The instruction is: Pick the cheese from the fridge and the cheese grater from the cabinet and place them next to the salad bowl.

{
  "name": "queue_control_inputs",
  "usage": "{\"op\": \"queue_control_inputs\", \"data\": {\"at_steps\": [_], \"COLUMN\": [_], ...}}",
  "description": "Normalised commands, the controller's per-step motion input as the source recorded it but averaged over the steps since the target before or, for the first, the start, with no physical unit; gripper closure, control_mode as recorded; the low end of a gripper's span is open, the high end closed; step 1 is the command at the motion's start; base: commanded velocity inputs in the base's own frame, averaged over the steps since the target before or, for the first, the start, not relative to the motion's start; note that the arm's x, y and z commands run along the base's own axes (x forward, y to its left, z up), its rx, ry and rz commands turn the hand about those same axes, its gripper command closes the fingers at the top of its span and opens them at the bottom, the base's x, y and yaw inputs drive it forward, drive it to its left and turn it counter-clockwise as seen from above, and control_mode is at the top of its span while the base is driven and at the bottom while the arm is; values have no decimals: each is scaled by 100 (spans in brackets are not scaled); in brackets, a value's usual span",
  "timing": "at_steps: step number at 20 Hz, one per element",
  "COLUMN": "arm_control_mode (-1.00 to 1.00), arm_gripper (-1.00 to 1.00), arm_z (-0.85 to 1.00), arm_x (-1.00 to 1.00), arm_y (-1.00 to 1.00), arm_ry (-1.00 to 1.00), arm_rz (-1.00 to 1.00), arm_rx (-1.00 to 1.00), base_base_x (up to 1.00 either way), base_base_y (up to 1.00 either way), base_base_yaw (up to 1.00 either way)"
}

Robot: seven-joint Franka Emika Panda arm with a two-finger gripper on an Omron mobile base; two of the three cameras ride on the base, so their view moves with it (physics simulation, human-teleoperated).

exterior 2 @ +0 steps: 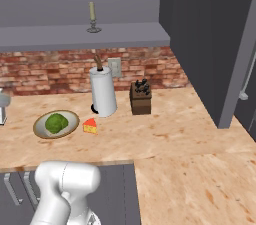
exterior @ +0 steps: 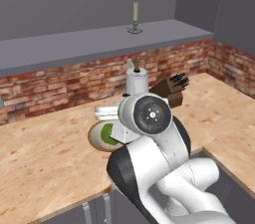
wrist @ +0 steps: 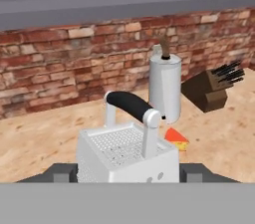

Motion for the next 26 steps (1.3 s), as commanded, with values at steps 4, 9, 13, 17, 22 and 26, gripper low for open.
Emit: {"op": "queue_control_inputs", "data": {"at_steps": [4, 9, 13, 17, 22, 26], "arm_control_mode": [-100, -100, -100, -100, -100, -100], "arm_gripper": [100, 100, 100, 100, 100, 100], "arm_z": [-43, -66, -56, -38, -32, -17], "arm_x": [20, 33, 24, 16, 17, 17], "arm_y": [13, 28, 45, 45, 29, 13], "arm_ry": [0, -5, -14, -11, -1, 17], "arm_rz": [0, 0, 0, 0, -8, -21], "arm_rx": [0, -1, 0, 0, 0, -1], "base_base_x": [0, 0, 0, 0, 0, 0], "base_base_y": [0, 0, 0, 0, 0, 0], "base_base_yaw": [0, 0, 0, 0, 0, 0]}}
